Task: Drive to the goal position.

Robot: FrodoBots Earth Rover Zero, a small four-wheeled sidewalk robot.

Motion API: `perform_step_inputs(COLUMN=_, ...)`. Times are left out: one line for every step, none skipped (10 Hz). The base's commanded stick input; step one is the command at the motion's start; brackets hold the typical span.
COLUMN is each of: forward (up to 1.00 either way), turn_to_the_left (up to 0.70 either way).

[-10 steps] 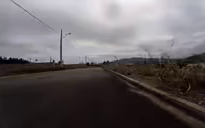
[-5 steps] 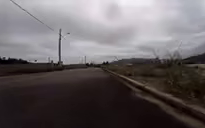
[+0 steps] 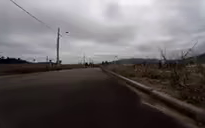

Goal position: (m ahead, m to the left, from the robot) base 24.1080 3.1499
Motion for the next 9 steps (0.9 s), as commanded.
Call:
perform_step_inputs(forward=0.70, turn_to_the_left=0.00)
perform_step_inputs(forward=0.70, turn_to_the_left=0.00)
perform_step_inputs(forward=0.70, turn_to_the_left=0.00)
perform_step_inputs(forward=0.70, turn_to_the_left=0.02)
perform_step_inputs(forward=0.70, turn_to_the_left=0.14)
perform_step_inputs(forward=0.70, turn_to_the_left=0.14)
perform_step_inputs(forward=0.70, turn_to_the_left=0.14)
perform_step_inputs(forward=0.70, turn_to_the_left=0.14)
perform_step_inputs(forward=0.70, turn_to_the_left=0.14)
